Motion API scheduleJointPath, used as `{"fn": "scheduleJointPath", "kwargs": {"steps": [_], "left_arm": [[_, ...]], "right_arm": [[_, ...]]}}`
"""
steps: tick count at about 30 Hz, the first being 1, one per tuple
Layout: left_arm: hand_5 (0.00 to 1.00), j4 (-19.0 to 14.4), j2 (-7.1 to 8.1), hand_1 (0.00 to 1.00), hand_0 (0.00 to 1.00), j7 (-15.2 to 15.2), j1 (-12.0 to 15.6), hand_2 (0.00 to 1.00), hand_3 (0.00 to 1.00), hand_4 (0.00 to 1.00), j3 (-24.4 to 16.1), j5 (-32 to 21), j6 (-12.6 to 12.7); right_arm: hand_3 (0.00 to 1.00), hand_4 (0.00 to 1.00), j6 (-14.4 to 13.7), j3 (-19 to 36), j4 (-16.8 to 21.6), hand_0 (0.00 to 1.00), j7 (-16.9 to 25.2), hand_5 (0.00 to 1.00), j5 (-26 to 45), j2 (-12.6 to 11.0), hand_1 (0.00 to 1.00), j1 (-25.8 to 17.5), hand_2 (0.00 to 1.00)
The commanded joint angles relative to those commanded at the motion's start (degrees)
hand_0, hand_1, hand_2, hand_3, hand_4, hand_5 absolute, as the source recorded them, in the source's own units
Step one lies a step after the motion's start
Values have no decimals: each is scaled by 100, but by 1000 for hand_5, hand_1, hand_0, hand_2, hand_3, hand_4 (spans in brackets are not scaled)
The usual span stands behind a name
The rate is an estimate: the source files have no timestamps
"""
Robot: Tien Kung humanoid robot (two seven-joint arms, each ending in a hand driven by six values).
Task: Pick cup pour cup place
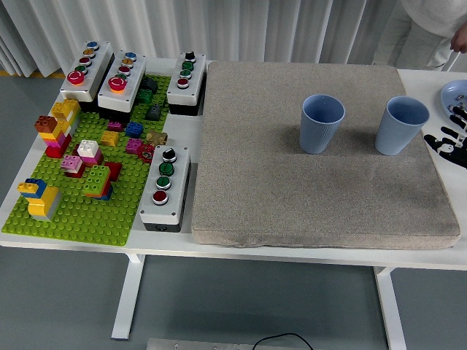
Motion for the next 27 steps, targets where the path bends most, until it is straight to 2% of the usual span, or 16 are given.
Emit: {"fn": "scheduleJointPath", "kwargs": {"steps": [17,19,24,25,27], "left_arm": [[892,0,3,799,730,14,33,833,670,508,30,25,-3],[892,0,4,800,730,13,35,833,670,508,33,24,-4],[892,0,5,800,730,1,17,833,670,508,49,9,-5],[891,0,5,799,730,1,13,834,670,508,52,6,-6],[891,0,2,799,730,1,5,834,670,508,36,22,-4]], "right_arm": [[931,858,6,-197,-171,911,90,361,-31,136,870,-45,952],[940,854,33,-200,-200,919,105,355,-66,148,883,-39,987],[940,854,123,-192,-254,919,160,355,-256,144,883,0,987],[988,857,116,-189,-263,927,166,344,-269,143,905,7,998],[988,857,101,-190,-279,927,166,344,-306,143,905,24,998]]}}
